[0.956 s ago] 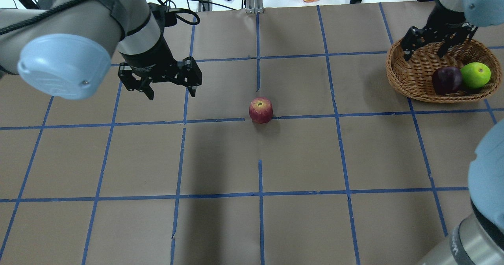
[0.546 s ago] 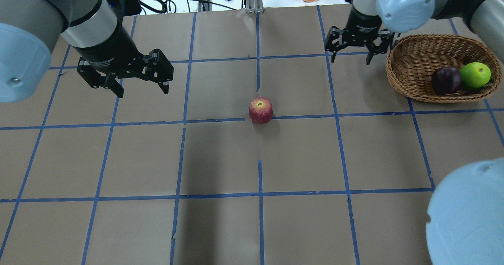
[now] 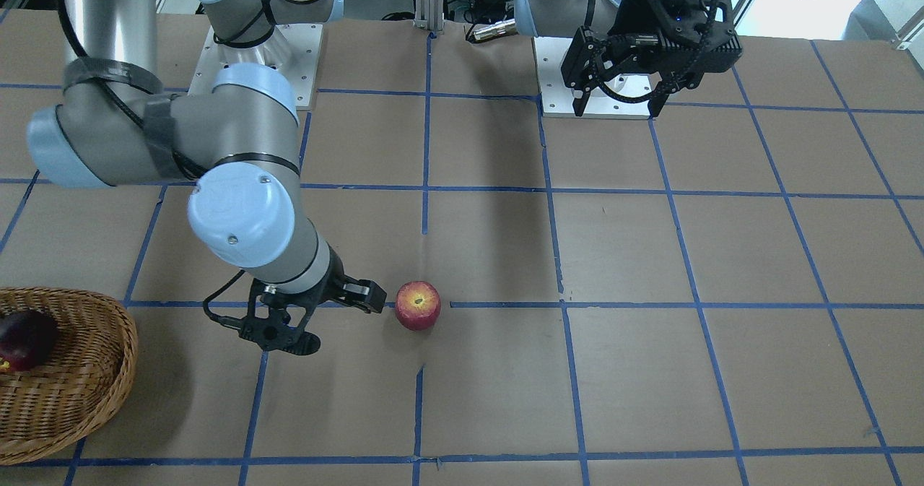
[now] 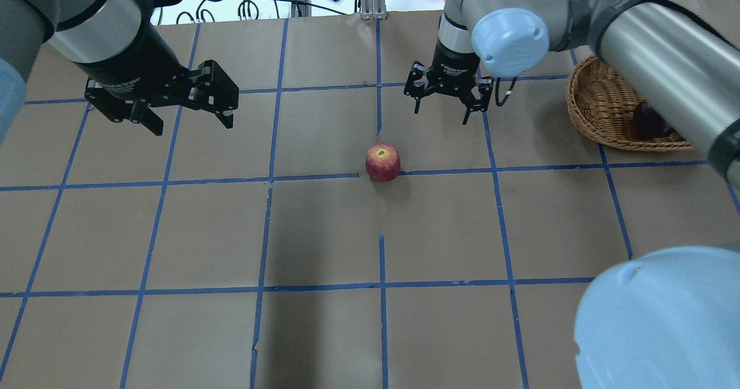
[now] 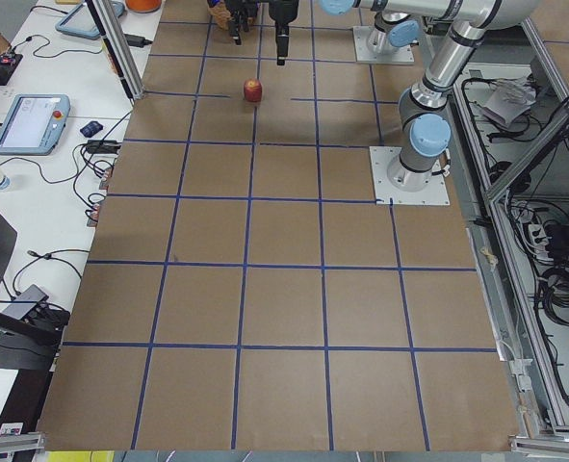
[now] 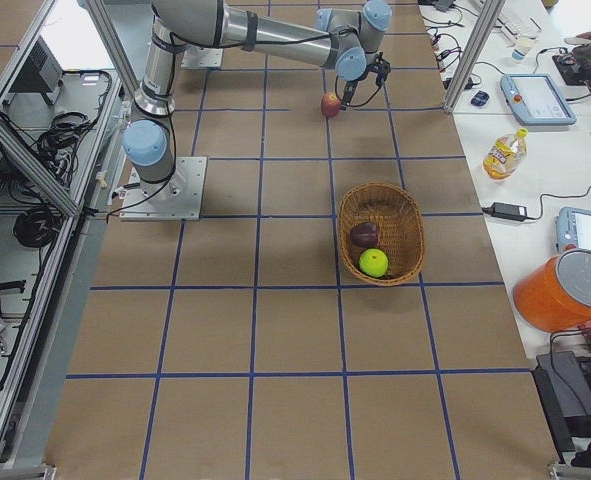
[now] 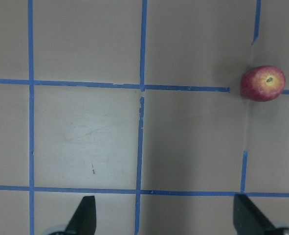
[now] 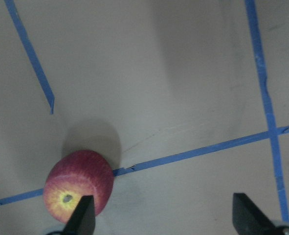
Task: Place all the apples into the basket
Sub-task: 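Lower the right gripper onto the red apple, grasp and lift it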
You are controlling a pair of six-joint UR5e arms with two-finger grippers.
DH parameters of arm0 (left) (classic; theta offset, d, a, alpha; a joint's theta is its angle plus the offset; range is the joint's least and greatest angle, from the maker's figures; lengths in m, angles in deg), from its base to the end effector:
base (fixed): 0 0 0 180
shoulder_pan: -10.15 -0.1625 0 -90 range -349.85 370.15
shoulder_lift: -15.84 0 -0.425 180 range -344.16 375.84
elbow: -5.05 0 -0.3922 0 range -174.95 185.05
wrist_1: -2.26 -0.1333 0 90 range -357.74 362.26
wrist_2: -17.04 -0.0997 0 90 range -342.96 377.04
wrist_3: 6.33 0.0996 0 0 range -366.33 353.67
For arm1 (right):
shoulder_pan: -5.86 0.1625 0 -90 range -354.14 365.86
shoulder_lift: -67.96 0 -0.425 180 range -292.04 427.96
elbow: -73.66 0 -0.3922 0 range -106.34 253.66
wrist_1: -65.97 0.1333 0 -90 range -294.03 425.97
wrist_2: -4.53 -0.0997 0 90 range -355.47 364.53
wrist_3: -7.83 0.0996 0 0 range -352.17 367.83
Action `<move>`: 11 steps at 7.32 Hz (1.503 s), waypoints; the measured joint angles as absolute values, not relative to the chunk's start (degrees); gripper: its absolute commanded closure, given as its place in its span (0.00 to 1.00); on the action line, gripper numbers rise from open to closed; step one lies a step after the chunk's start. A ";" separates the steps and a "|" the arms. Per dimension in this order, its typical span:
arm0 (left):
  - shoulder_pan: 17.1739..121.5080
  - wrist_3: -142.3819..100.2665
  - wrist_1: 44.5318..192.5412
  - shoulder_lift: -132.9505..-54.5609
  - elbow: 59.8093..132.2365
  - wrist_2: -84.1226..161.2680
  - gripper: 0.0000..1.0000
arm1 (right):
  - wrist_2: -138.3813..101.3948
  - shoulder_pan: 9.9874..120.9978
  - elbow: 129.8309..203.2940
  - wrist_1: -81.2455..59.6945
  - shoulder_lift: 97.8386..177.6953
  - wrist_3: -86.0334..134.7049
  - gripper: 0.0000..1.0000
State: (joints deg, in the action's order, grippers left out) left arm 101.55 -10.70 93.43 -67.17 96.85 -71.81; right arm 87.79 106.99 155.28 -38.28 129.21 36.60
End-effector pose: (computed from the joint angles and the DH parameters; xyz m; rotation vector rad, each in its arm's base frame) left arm -0.1461 -0.4419 0.5275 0.0797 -3.1152 0.1077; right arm 0.2698 -0.6203 0.2896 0.4787 3.0223 0.2152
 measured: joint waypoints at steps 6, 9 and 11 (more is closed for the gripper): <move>100.12 -4.56 87.84 -71.25 95.34 -71.71 0.00 | 87.73 114.21 155.45 -43.54 122.02 44.77 0.00; 100.17 -4.71 87.26 -74.44 91.58 -71.89 0.00 | 87.89 114.71 155.37 -43.60 120.00 44.52 0.68; 100.09 -4.80 86.09 -74.50 92.10 -71.51 0.00 | 88.37 114.66 155.27 -45.15 119.55 44.42 1.00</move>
State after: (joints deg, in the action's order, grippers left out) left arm 100.09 -4.80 86.09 -74.50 92.10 -71.51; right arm 88.37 114.66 155.27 -45.15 119.55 44.42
